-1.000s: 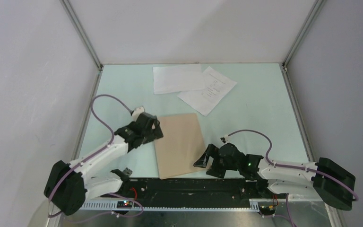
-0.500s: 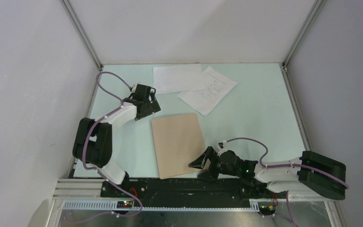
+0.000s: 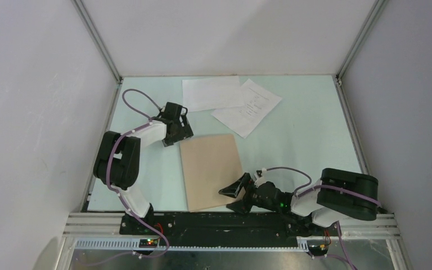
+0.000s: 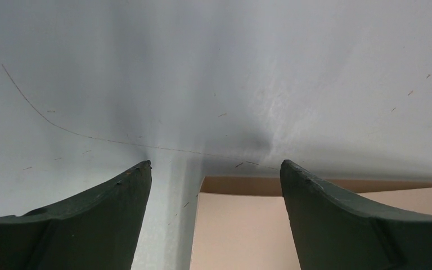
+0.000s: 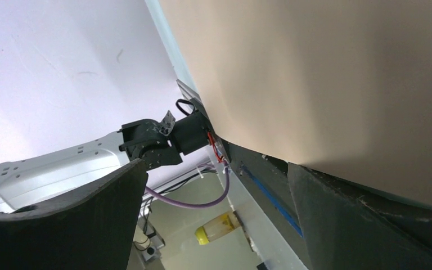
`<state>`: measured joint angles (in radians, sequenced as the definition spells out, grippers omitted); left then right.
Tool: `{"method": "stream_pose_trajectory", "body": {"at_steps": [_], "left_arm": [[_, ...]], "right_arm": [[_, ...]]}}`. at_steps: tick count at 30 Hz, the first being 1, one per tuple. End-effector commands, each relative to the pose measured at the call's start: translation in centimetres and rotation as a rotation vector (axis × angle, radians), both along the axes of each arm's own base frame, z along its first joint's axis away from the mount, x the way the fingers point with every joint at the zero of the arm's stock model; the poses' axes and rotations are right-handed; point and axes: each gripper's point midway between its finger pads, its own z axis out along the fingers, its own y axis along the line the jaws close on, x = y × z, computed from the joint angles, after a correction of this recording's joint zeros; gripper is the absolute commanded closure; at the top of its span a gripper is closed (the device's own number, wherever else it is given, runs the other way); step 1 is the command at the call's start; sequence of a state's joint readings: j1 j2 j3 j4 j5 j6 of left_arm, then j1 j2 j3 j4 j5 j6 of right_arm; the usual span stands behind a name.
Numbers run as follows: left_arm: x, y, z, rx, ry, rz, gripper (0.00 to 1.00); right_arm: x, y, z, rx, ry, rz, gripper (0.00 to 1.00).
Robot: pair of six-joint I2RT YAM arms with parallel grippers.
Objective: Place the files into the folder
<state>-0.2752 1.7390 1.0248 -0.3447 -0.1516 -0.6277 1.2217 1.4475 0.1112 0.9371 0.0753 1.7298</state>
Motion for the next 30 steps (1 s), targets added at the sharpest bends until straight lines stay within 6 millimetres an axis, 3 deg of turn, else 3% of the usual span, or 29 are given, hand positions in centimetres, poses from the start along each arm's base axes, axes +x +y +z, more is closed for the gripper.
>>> {"method": "stream_pose_trajectory", "body": {"at_steps": [1, 10, 15, 23, 30], "left_arm": [[-0.1, -0.4, -0.1, -0.042, 0.0, 0.009, 0.12], [-1.2, -0.7, -0.3, -0.072, 0.016, 0.028, 0.17], [-2.0, -0.9, -0.3, -0.091, 0.021, 0.047, 0.23], [-2.6, -0.6, -0.8, -0.084, 0.029, 0.082, 0.27], [-2.6, -0.7, -0.6, -0.089, 0.024, 0.088, 0.28]], "right_arm": [[0.2, 0.8, 2.1, 0.11, -0.01, -0.029, 0.0], [0.9, -0.6, 1.3, 0.059, -0.013, -0.083, 0.0], [1.0, -0.7, 1.3, 0.019, -0.028, -0.077, 0.0], [-0.1, -1.0, 1.0, -0.07, -0.01, -0.053, 0.0], [-0.1, -0.2, 0.8, -0.061, -0.014, -0.055, 0.0]]}}
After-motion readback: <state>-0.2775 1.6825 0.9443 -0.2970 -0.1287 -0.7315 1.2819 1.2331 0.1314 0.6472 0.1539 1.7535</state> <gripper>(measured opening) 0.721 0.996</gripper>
